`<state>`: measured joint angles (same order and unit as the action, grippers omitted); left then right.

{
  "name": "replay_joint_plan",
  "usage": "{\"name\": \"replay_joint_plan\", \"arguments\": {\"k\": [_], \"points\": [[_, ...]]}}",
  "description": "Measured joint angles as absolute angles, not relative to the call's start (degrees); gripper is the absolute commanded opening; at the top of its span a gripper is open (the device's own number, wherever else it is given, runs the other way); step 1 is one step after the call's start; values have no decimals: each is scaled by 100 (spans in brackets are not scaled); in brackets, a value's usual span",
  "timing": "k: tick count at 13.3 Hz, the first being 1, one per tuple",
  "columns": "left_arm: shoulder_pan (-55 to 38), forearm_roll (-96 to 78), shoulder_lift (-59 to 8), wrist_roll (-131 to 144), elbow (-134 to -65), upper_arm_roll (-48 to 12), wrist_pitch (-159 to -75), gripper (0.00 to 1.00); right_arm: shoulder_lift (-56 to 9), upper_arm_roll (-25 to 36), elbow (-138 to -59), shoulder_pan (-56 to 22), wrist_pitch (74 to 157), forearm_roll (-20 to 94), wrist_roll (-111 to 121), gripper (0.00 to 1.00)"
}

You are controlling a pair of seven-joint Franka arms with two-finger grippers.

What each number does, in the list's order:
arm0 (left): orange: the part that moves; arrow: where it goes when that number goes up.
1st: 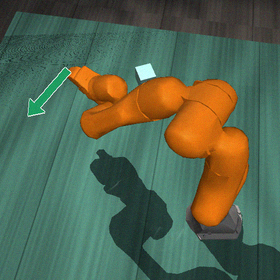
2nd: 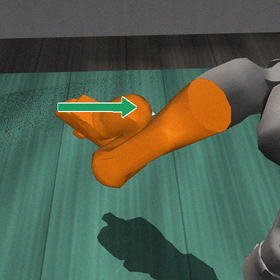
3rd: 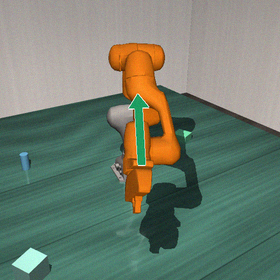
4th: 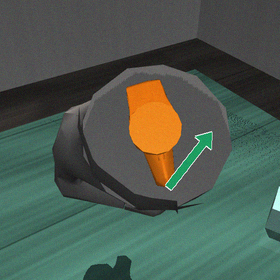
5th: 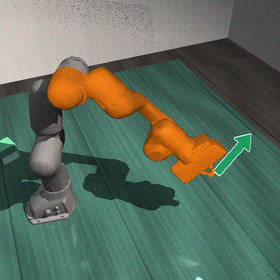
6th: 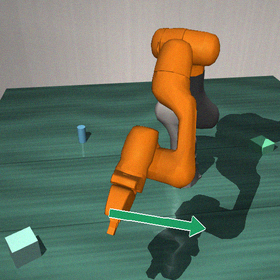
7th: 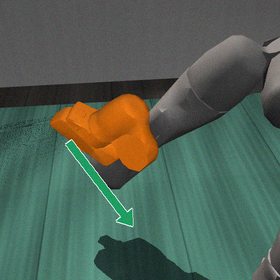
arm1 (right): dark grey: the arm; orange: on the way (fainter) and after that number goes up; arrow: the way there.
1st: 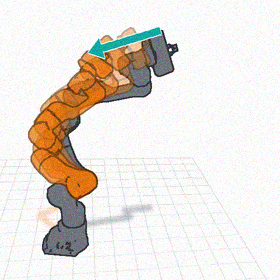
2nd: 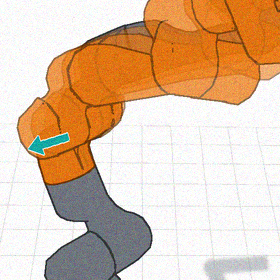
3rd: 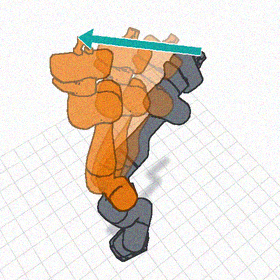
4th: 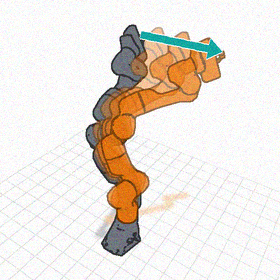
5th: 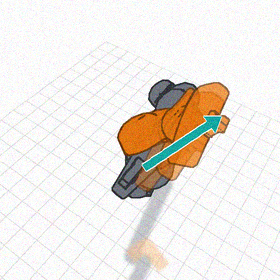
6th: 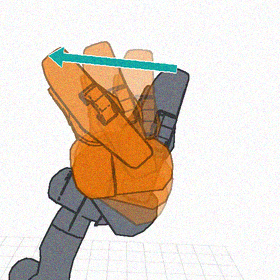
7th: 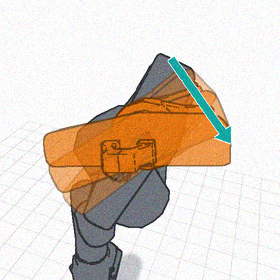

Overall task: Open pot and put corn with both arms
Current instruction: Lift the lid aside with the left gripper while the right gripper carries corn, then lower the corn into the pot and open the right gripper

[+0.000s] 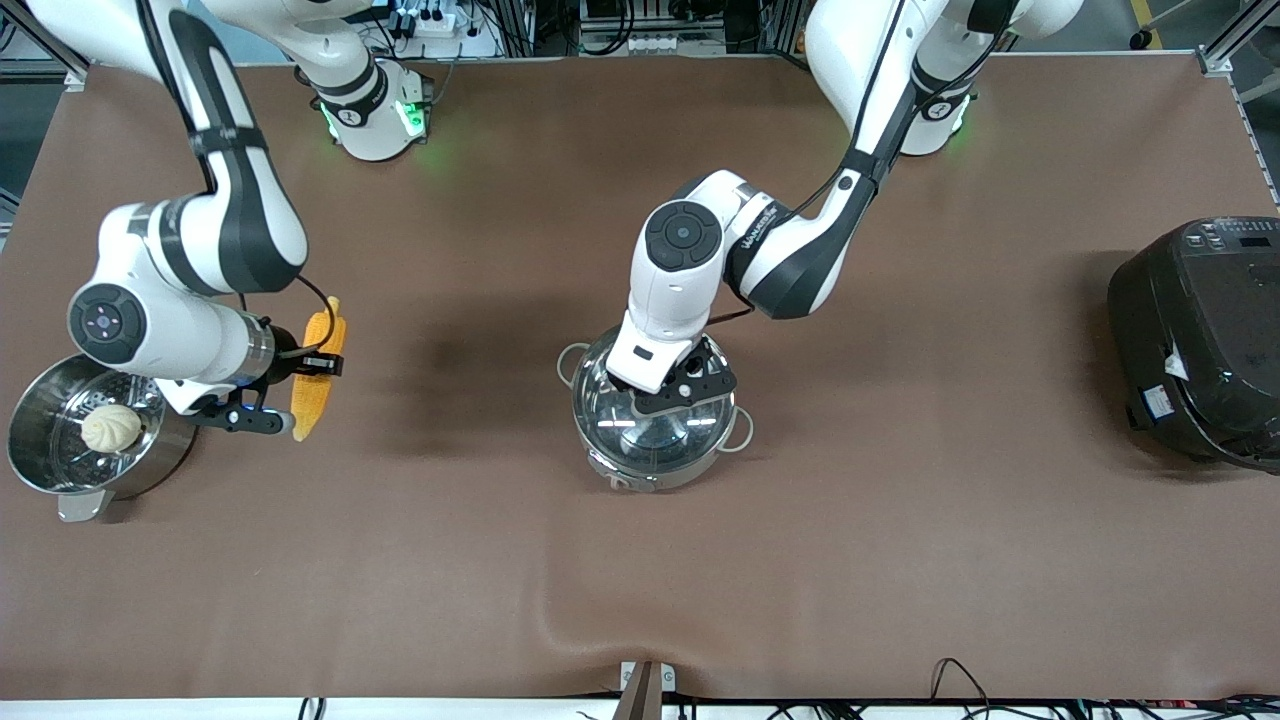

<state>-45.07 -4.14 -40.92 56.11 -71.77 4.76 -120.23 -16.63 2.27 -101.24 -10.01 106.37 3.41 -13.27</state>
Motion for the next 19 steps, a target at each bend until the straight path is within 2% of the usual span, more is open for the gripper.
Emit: {"name": "replay_joint_plan", "arguments": {"k": [4,11,13,16,18,19], "points": [[-4470,-414,-3900,5611,-7039,528,-11788,0,-1683,210,-9599,-1557,10481,662,-1744,8],[-3946,-244,-2613,5210,-7004,623,-10406,0,-2058,202,-8946,-2355,10624,765,-2565,7],[-3687,-203,-2422,4685,-7075,626,-10061,0,-2459,193,-8550,-2932,11021,768,-3517,7],[-3259,-187,-2261,3884,-7260,628,-9661,0,-3117,190,-8277,-3656,12278,766,-4522,8],[-2948,-169,-2154,3505,-7543,630,-9645,0,-3558,196,-8067,-3993,12872,765,-4976,14],[-2800,-100,-2105,3346,-7772,629,-9689,0,-3773,199,-7890,-4114,13005,762,-5182,27]]}}
